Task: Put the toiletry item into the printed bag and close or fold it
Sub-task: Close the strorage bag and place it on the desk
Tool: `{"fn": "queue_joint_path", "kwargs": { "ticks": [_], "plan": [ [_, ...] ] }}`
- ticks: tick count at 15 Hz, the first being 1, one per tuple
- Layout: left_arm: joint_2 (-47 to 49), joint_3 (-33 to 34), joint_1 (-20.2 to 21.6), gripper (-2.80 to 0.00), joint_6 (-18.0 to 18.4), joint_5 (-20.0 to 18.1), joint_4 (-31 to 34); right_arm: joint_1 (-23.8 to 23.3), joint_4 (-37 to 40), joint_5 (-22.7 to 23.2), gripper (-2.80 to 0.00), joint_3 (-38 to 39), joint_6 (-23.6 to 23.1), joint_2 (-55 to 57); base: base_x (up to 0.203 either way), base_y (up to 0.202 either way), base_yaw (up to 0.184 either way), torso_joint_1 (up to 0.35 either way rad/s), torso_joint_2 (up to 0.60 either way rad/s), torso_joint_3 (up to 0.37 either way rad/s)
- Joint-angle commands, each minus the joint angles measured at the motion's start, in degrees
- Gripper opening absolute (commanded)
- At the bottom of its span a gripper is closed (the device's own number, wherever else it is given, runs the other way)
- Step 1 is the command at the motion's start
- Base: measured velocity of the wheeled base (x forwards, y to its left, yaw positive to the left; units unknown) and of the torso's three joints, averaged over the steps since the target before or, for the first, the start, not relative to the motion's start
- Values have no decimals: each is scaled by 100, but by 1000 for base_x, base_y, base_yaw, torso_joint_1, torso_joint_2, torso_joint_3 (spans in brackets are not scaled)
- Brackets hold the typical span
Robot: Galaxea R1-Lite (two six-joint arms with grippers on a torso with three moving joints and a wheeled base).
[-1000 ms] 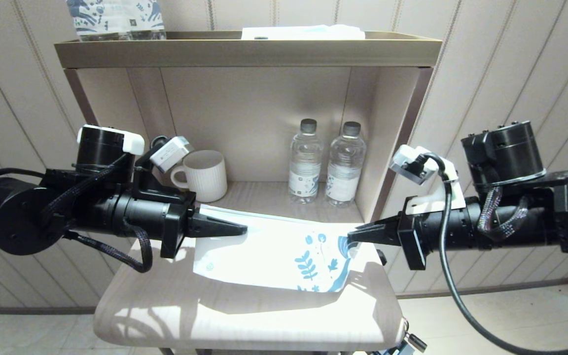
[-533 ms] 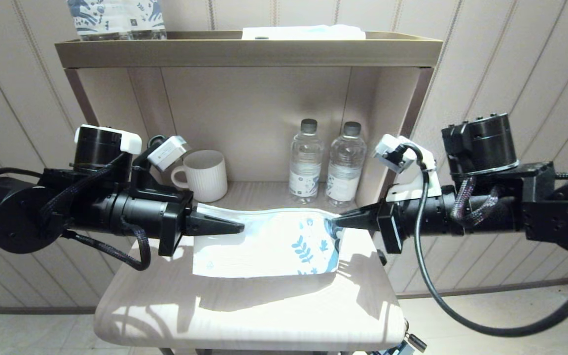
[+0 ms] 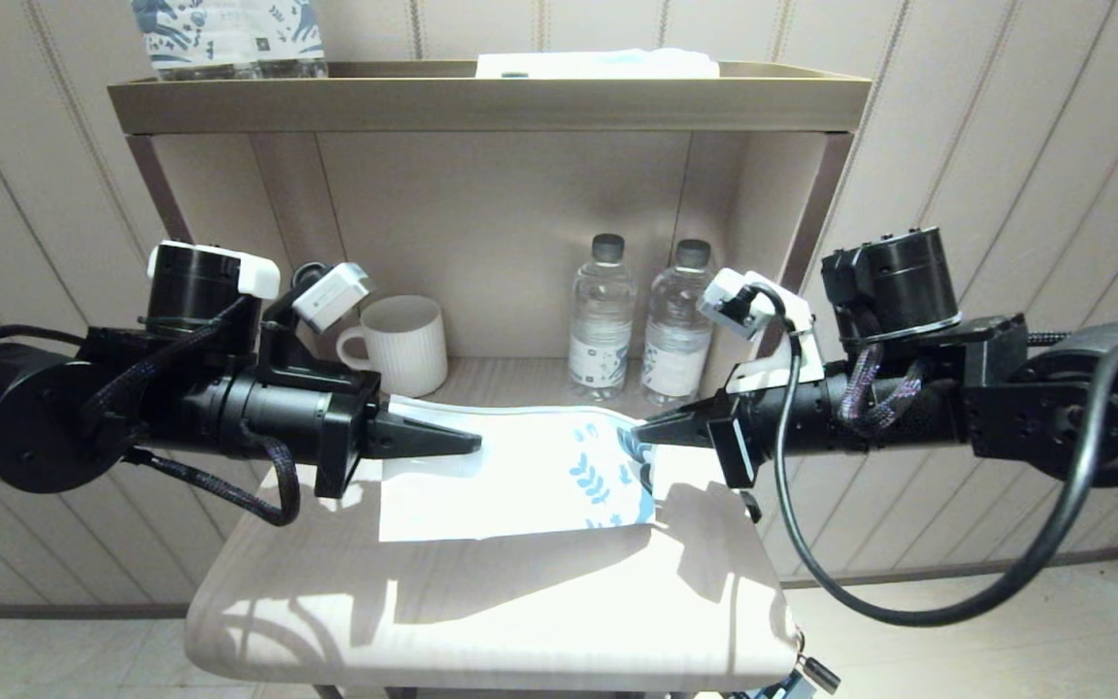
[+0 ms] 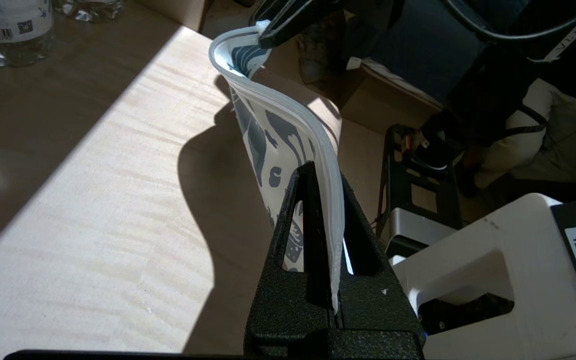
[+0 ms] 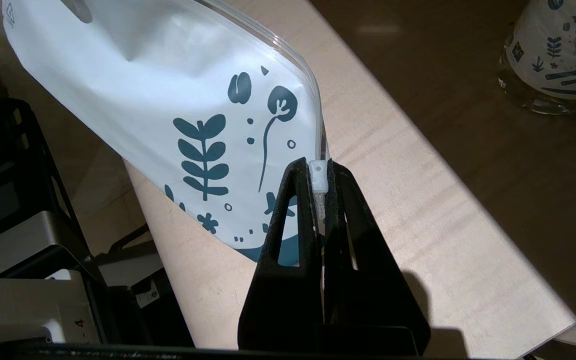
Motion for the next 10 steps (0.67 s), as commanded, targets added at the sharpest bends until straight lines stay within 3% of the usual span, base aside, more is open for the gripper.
{"fn": "queue_joint_path", "kwargs": {
  "ticks": [1, 10],
  "plan": [
    [53, -12, 7, 0, -1, -10, -13, -3, -12, 9, -280, 18, -7, 61, 0, 0, 0, 0, 0, 0],
    [222, -229, 335, 0, 91, 40, -52, -73, -3, -117, -280, -166, 292, 132, 0, 0, 0, 0, 0, 0]
  ]
}}
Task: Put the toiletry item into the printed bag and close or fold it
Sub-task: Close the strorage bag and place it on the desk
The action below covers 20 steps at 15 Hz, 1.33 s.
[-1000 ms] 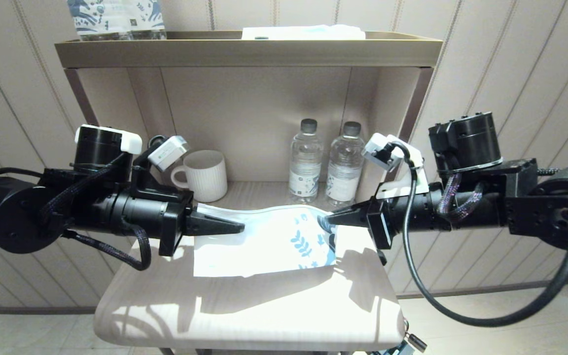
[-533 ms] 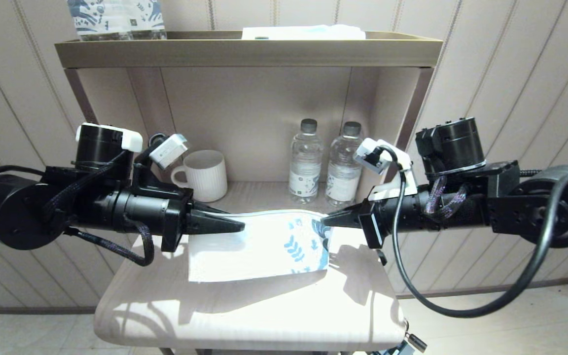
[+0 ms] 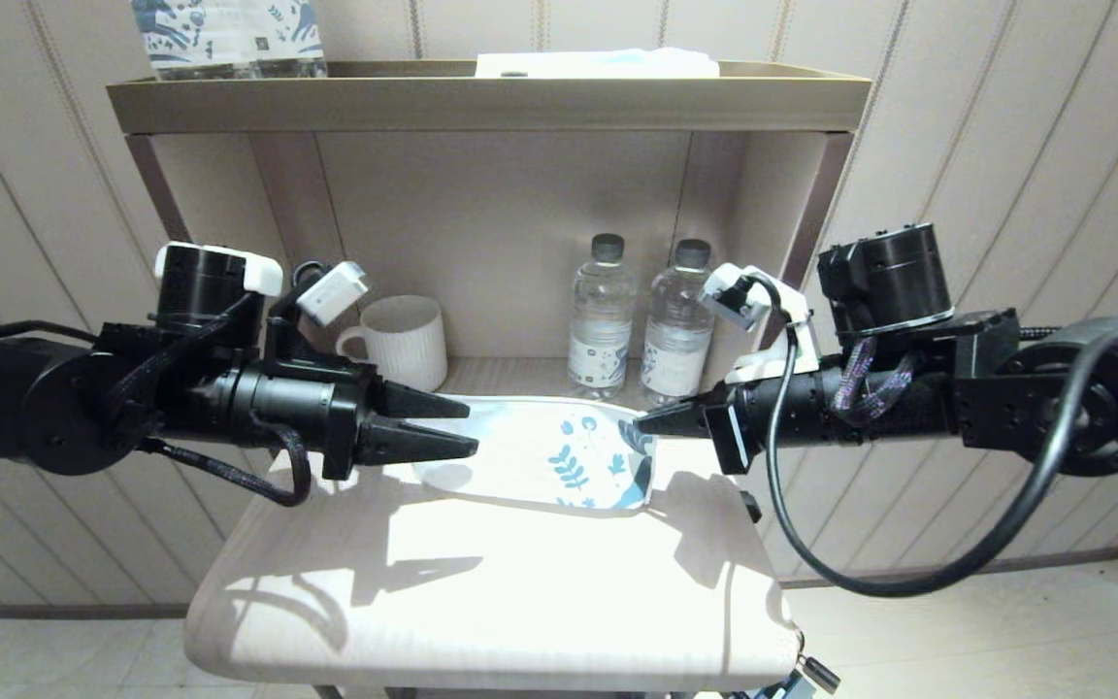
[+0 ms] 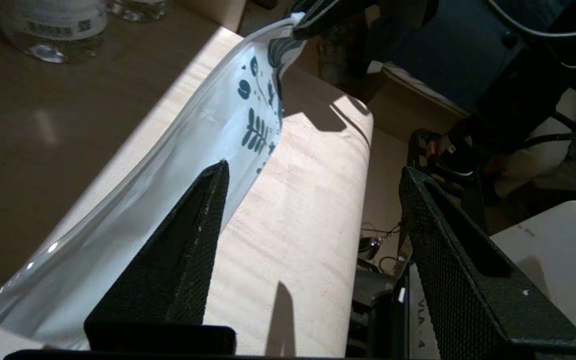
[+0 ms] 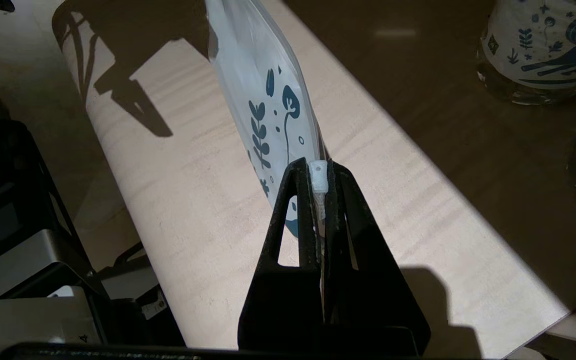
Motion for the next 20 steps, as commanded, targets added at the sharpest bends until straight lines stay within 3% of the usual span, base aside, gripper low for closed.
{"fn": "queue_joint_path", "kwargs": {
  "ticks": [1, 4, 7, 11, 12, 15, 18, 20],
  "plan": [
    [-214, -78, 213, 0, 0, -39, 4, 21, -6, -97, -280, -37, -6, 39, 0, 0, 0, 0, 0, 0],
    [-1099, 32, 856, 0, -44, -50, 103, 81, -35, -412, -280, -8, -9, 99, 0, 0, 0, 0, 0, 0],
    [-2190, 714, 1624, 0, -45, -43, 274, 203, -107, -484, -280, -2, -4, 179, 0, 0, 0, 0, 0, 0],
    [-3331, 892, 2721, 0, -26, 94, 1627, 243, -252, -630, -280, 129, -112, 194, 0, 0, 0, 0, 0, 0],
    [-3604, 964, 2928, 0, -17, 234, 1847, 243, -496, -779, 0, 177, -190, 196, 0, 0, 0, 0, 0, 0],
    [-4540, 1389, 3478, 0, 36, 782, 2386, 234, -672, -818, 0, 148, -208, 206, 0, 0, 0, 0, 0, 0],
    [-5450, 2096, 3618, 0, 66, 1397, 2638, 234, -671, -818, 0, 81, -199, 193, 0, 0, 0, 0, 0, 0],
    [-5901, 2379, 3635, 0, 71, 1601, 2743, 192, -659, -827, 0, 131, -199, 51, 0, 0, 0, 0, 0, 0]
  ]
}}
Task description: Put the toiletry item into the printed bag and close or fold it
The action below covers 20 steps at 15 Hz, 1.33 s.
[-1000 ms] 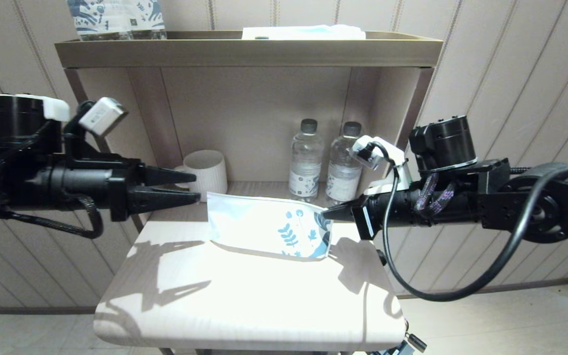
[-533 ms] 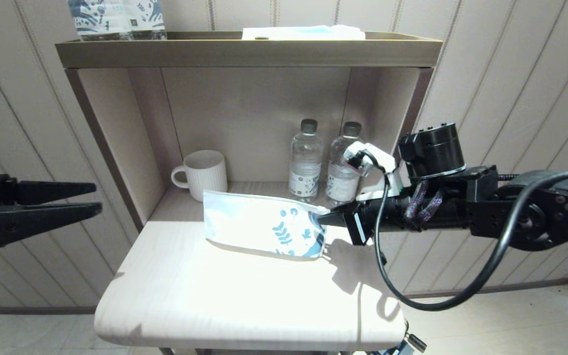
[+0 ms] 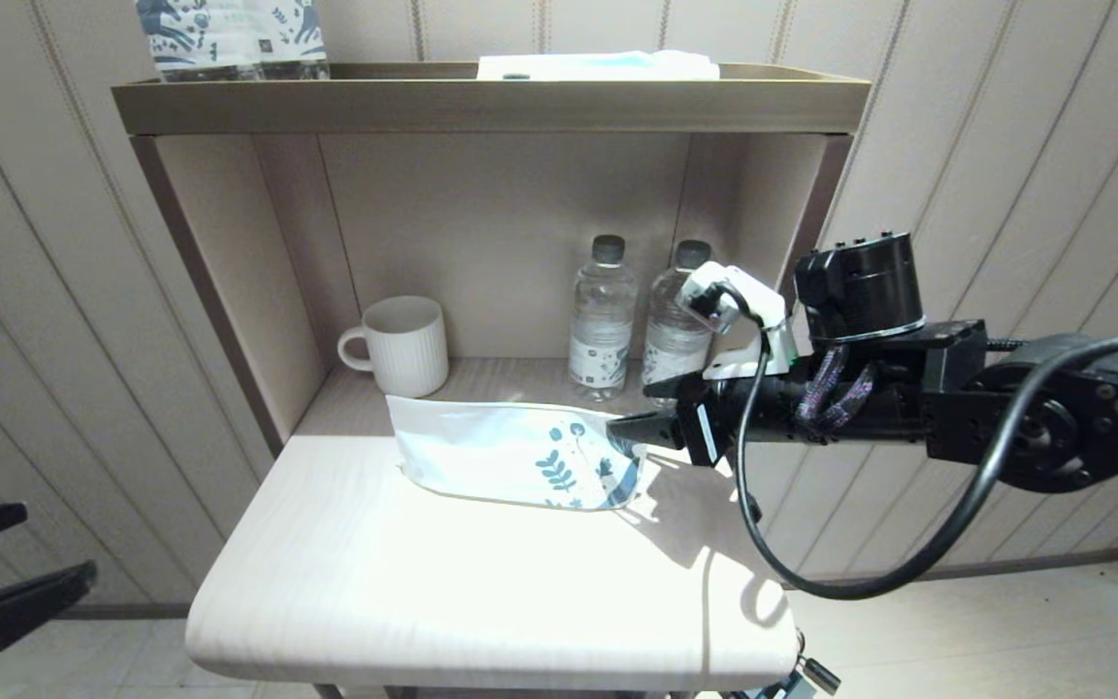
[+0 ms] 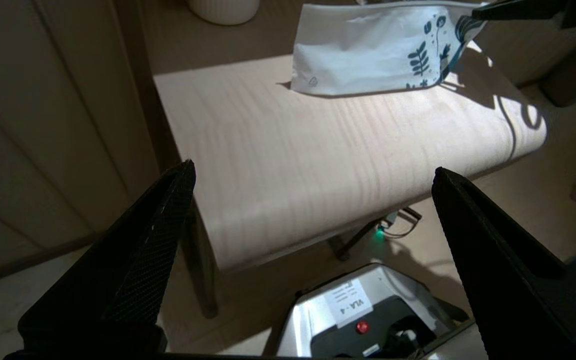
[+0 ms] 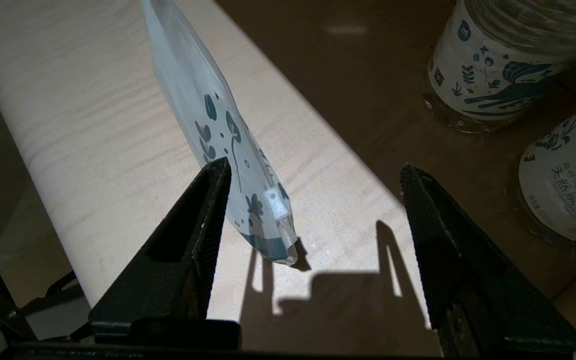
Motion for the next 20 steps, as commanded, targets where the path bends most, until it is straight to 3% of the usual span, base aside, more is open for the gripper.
{"fn": "queue_joint_path", "kwargs": {
  "ticks": [1, 4, 5, 6, 9, 12, 14, 15, 17, 18, 20],
  "plan": [
    [-665, 174, 20, 0, 1, 16, 124, -28, 17, 13, 0, 45, -4, -246, 0, 0, 0, 0, 0, 0],
    [-1467, 180, 21, 0, -35, 43, 654, -13, 221, 1, 0, 275, -7, -1161, 0, 0, 0, 0, 0, 0],
    [-1757, 168, 21, 0, -39, 98, 839, 10, 454, -19, -274, 349, -20, -1592, 0, 0, 0, 0, 0, 0],
    [-1992, 157, 20, -280, -40, 210, 979, 44, 710, -88, -280, 395, -28, -1986, 0, 0, 0, 0, 0, 0],
    [-2416, -215, 19, -280, -65, 446, 1829, 263, 1957, -1048, -280, 385, 38, -3176, 0, 0, 0, 0, 0, 0],
    [-3052, -547, -57, -280, -293, 847, 2459, 625, 3153, -2219, -280, 677, 597, -4540, 0, 0, 0, 0, 0, 0],
    [-3073, -817, -425, -280, -388, 956, 3179, 731, 3725, -3307, -280, 1099, 1008, -5376, 0, 0, 0, 0, 0, 0],
    [-3065, -837, -617, -280, -417, 954, 3320, 651, 3966, -3613, -280, 1272, 1146, -5752, 0, 0, 0, 0, 0, 0],
    [-3050, -769, -1081, -280, -431, 955, 3463, -212, 4653, -3890, -280, 1372, 1298, -6307, 0, 0, 0, 0, 0, 0],
    [-3047, -634, -1091, -280, -441, 934, 3456, -718, 4892, -3885, -280, 1397, 1315, -6504, 0, 0, 0, 0, 0, 0],
    [-3050, -411, -1089, -280, -445, 1021, 3345, -1419, 5215, -3477, -280, 1582, 1300, -7169, 0, 0, 0, 0, 0, 0]
  ]
}}
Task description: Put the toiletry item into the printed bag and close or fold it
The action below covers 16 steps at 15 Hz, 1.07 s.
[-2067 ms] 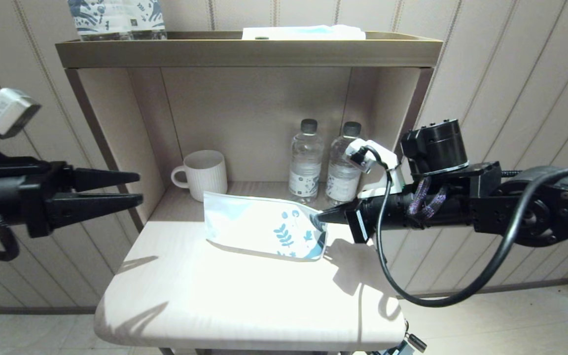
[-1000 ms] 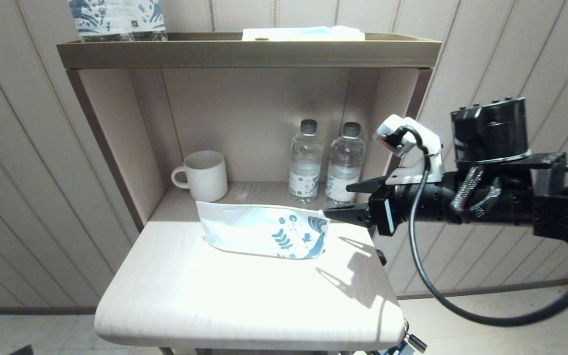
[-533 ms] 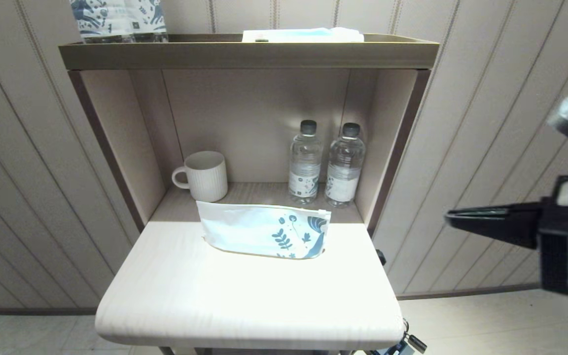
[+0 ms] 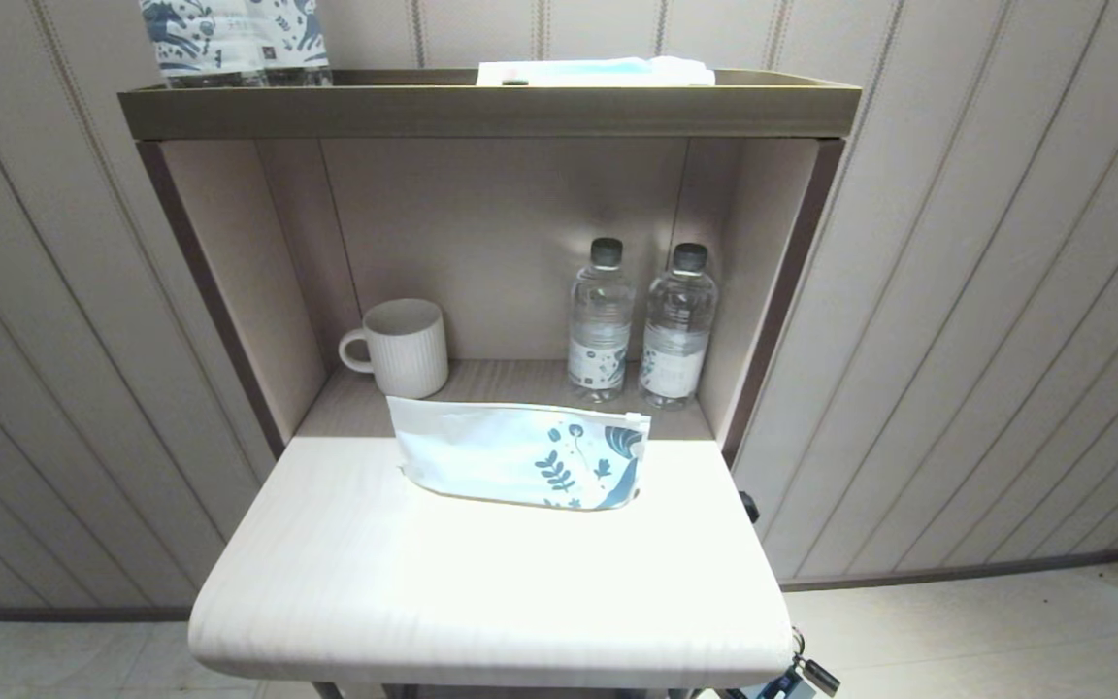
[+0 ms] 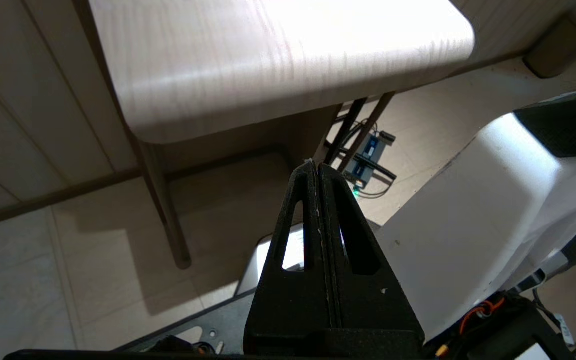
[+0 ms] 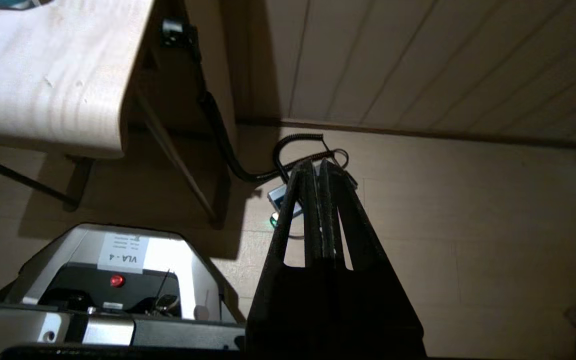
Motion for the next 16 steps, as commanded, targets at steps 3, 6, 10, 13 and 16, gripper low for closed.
{"fn": "queue_joint_path", "kwargs": {
  "ticks": [3, 6, 10, 13, 16],
  "plan": [
    [34, 584, -151, -280, 122, 113, -1247, -1768, 204, 693, -280, 766, -169, -1031, 0, 0, 0, 0, 0, 0],
    [33, 1138, -167, -280, 61, 174, -1575, -2760, 229, 2434, -280, 1475, -686, -1868, 0, 0, 0, 0, 0, 0],
    [-128, 1731, -1026, -280, 296, -52, -1854, -3065, -286, 3050, -280, 2452, -1058, -1964, 0, 0, 0, 0, 0, 0],
    [-979, 2200, -990, -280, 336, 455, -1919, -3070, -1703, 3349, -280, 3327, -1090, -1972, 0, 0, 0, 0, 0, 0],
    [-1585, 2750, -922, -280, 252, 2323, -2304, -3071, -1943, 4065, -280, 3556, -1107, -1971, 0, 0, 0, 0, 0, 0]
  ]
}}
